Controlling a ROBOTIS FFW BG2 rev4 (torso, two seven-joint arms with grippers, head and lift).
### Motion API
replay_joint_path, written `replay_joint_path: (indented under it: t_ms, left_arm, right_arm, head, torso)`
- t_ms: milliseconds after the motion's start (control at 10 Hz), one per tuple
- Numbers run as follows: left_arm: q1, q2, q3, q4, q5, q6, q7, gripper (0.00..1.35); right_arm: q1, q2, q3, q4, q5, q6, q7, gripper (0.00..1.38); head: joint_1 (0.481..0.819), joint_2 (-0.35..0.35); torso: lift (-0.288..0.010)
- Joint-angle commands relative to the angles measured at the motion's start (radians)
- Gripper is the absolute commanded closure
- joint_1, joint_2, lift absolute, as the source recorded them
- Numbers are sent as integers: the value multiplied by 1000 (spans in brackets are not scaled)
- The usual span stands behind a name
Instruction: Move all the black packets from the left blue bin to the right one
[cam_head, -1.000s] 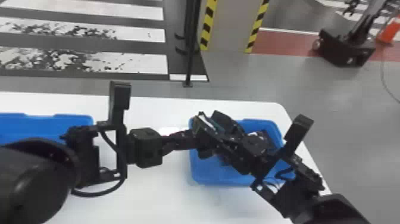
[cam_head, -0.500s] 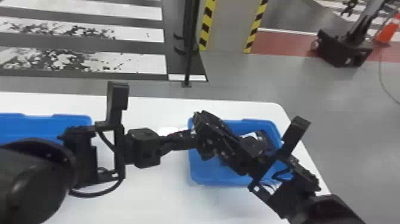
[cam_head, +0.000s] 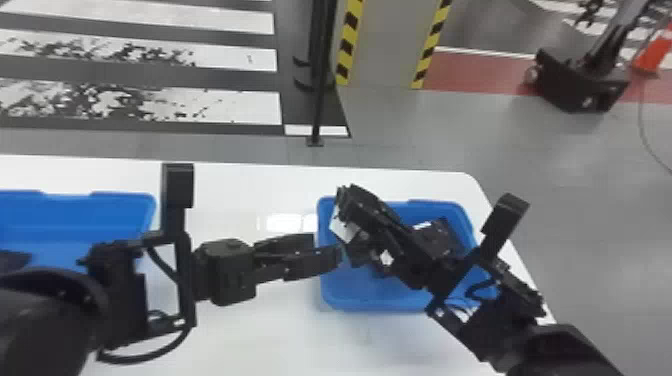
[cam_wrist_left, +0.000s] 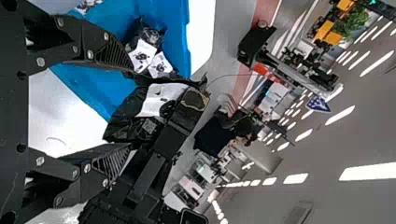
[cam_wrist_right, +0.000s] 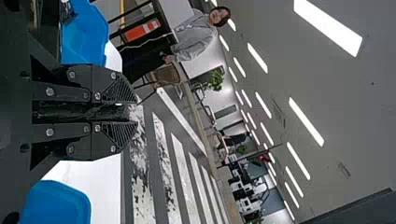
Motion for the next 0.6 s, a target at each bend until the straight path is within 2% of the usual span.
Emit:
replay_joint_path:
  t_ms: [0, 400, 500]
  left_arm:
    - [82, -10, 68, -69, 4, 0, -4, 180]
    - [242, -28, 239, -196, 2, 24, -5, 185]
    - [264, -31, 263, -209, 2, 27, -5, 185]
  right_arm:
    - [-41, -6, -33, 78, 9, 0, 0, 1276]
    - [-179, -29, -113, 341, 101, -17, -1, 1273]
    - [-196, -36, -125, 387, 101, -17, -1, 1064]
  head:
    - [695, -200]
    - [695, -207]
    - [695, -210]
  torso:
    - [-150]
    - [-150]
    - [-150]
